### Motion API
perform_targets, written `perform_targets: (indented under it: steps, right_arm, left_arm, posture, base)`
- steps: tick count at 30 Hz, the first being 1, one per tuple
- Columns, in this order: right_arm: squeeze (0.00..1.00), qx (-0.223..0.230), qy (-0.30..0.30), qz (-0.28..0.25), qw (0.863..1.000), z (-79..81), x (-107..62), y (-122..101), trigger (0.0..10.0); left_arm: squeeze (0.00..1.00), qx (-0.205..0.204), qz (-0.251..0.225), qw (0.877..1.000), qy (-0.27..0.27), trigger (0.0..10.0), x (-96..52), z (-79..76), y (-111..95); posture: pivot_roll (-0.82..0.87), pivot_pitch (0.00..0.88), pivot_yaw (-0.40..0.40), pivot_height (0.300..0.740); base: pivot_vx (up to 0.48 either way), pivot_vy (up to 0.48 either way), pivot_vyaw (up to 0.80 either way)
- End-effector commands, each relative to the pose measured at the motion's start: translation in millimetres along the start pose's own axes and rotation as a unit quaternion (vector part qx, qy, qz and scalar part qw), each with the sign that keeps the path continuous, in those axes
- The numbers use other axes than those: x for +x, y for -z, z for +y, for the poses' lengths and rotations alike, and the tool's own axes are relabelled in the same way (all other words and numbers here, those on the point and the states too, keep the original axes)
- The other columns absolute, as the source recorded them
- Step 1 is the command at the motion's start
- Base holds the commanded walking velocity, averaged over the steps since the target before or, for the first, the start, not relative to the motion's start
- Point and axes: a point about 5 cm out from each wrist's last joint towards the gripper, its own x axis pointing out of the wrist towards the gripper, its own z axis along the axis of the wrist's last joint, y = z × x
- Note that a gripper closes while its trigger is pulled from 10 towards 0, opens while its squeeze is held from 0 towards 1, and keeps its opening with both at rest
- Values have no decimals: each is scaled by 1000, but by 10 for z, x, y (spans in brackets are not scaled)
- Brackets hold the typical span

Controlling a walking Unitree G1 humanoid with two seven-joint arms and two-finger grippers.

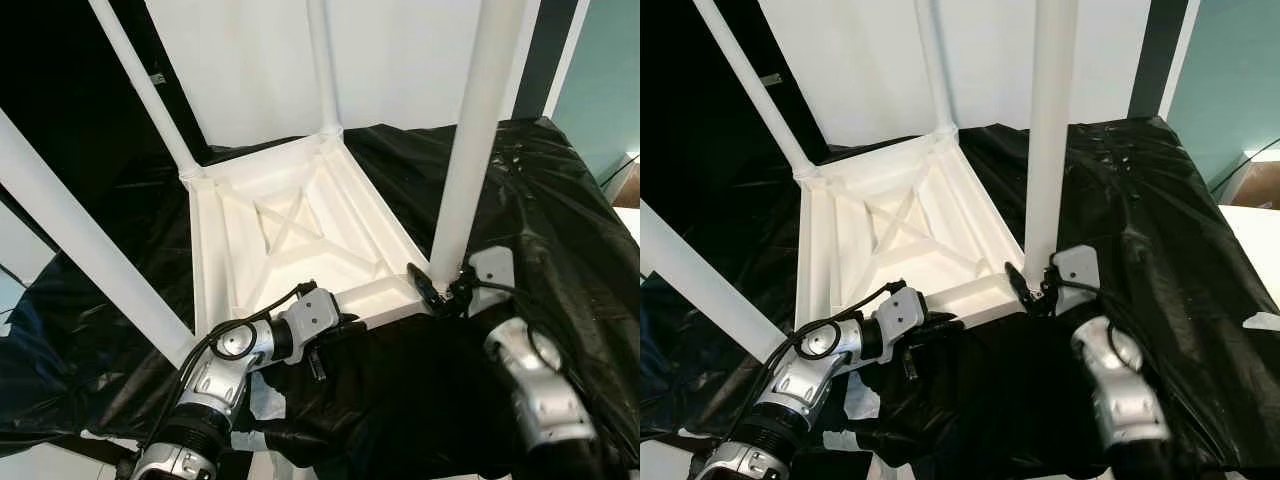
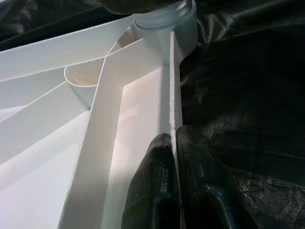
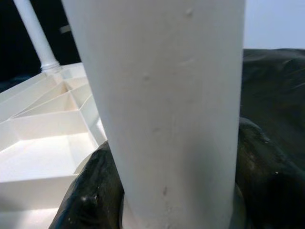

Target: Building children table

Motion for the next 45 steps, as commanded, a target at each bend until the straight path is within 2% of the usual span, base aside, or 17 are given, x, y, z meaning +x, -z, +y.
perform_targets:
  steps: [1, 5, 6, 7, 8, 9, 11, 12, 13, 14, 17, 18, 19, 21, 24, 29, 45]
  right_arm:
    - [0, 21, 9, -13, 1000, 131, -52, 27, 0]
    - [0, 20, 33, -11, 999, 102, -29, 13, 0]
    - [0, 19, 30, -8, 999, 112, -17, 13, 7961]
    - [35, 18, 15, 1, 1000, 153, -9, 12, 10000]
    - [35, 18, 6, 3, 1000, 168, -4, 14, 10000]
    - [1000, 19, -1, 3, 1000, 171, -1, 5, 10000]
    - [1000, 19, -5, 2, 1000, 171, 2, 0, 10000]
    - [1000, 12, -16, 1, 1000, 165, 16, -9, 10000]
    - [1000, 7, -24, 1, 1000, 161, 25, -14, 10000]
    - [98, -8, -33, -5, 999, 135, 39, -30, 10000]
    - [0, -29, -52, -10, 998, 60, 61, -45, 10000]
    - [0, -36, -57, -10, 998, 14, 66, -47, 10000]
    - [0, -42, -62, -3, 997, -35, 62, -28, 10000]
    - [0, -47, -65, 5, 997, -82, 54, -8, 10000]
    - [0, -48, -66, 12, 997, -102, 44, 14, 10000]
    - [0, -32, -64, 8, 997, -93, 55, -23, 10000]
    - [0, -20, -67, -4, 998, -79, 54, -66, 10000]
  left_arm:
    - [0, -2, -53, 993, -108, 10000, -49, 208, -151]
    - [0, -1, -53, 993, -107, 10000, -46, 215, -152]
    - [0, -2, -53, 993, -107, 10000, -49, 214, -150]
    - [0, -7, -54, 993, -102, 10000, -52, 197, -139]
    - [0, -10, -54, 994, -98, 10000, -52, 185, -133]
    - [137, -17, -56, 994, -89, 10000, -52, 164, -127]
    - [294, -21, -58, 995, -83, 10000, -52, 151, -124]
    - [533, -24, -60, 995, -77, 10000, -52, 139, -126]
    - [533, -25, -62, 995, -74, 10000, -52, 131, -128]
    - [1000, -23, -63, 995, -77, 10000, -50, 132, -134]
    - [1000, -19, -68, 994, -87, 10000, -37, 144, -158]
    - [988, -20, -77, 993, -90, 10000, -28, 150, -189]
    - [412, -21, -89, 992, -87, 10000, -19, 151, -237]
    - [412, -22, -101, 991, -83, 10000, -13, 149, -288]
    - [129, -15, -97, 992, -80, 10000, 7, 147, -307]
    - [110, -4, -16, 997, -78, 10000, 96, 140, -158]
    - [125, -46, 9, 998, -48, 10000, 228, 48, -63]
  posture:
    - [-58, 0, 111, 740]
    - [-58, 0, 111, 740]
    - [-58, 0, 111, 740]
    - [-61, 0, 111, 740]
    - [-61, 0, 111, 740]
    - [-64, 0, 106, 740]
    - [-64, 0, 104, 740]
    - [-64, 0, 104, 740]
    - [-64, 0, 104, 740]
    - [-64, 0, 104, 740]
    - [-68, 0, 99, 740]
    - [-69, 0, 97, 740]
    - [-70, 0, 97, 740]
    - [-70, 0, 97, 740]
    - [-72, 0, 100, 740]
    - [-81, 0, 109, 740]
    - [-95, 0, 122, 740]
  base:
    - [0, 0, 0]
    - [0, 0, 0]
    - [0, 0, 0]
    - [0, 0, 0]
    - [0, 0, 0]
    - [0, 0, 0]
    - [0, 0, 0]
    - [0, 0, 0]
    - [0, 0, 0]
    - [0, 0, 0]
    - [0, 0, 0]
    - [0, 0, 0]
    - [0, 0, 0]
    - [0, 0, 0]
    - [0, 0, 0]
    - [0, 0, 0]
    - [0, 0, 0]
